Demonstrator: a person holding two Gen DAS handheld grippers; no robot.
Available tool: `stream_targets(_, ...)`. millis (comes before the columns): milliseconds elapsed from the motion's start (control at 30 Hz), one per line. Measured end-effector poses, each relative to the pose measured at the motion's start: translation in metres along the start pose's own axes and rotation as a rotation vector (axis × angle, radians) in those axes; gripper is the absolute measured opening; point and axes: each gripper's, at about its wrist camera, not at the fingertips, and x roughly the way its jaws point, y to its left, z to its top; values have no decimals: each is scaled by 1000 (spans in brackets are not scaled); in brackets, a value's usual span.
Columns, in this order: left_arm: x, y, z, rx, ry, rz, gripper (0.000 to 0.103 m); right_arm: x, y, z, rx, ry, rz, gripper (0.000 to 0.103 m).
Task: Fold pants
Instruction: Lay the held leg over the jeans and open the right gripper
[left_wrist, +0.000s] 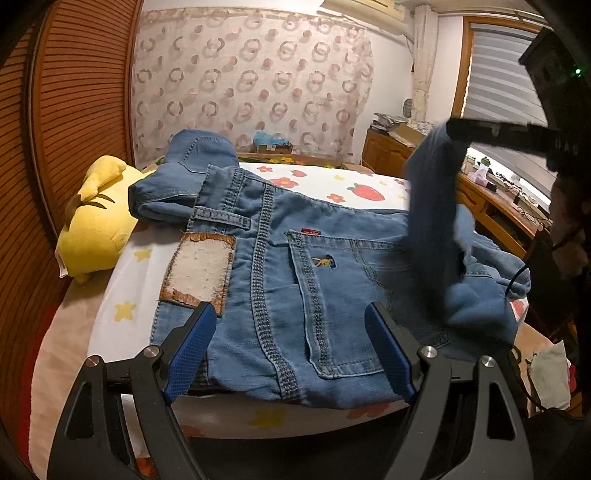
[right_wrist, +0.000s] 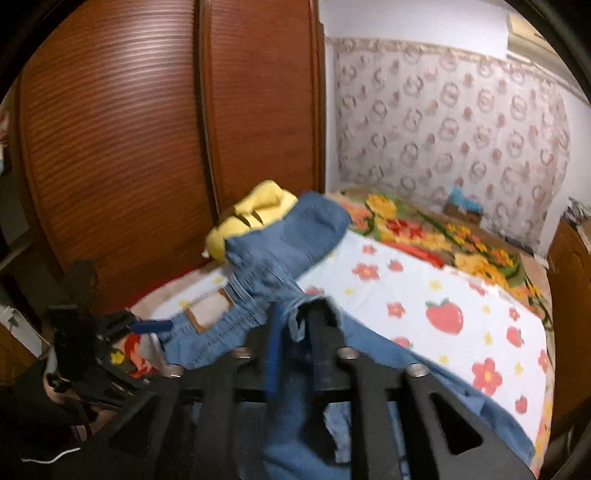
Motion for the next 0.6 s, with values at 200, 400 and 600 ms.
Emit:
stream_targets(200, 6, -8, 3, 17, 0, -14, 83, 4, -3, 9, 33, 25, -45, 41)
stream_targets(400, 18, -12, 18, 31, -7, -51, 83, 27, 5, -11, 49, 93, -79, 41)
stream_targets(600, 35, -16, 39, 52, -6, -87, 73, 36, 5, -32, 90, 138, -81, 41)
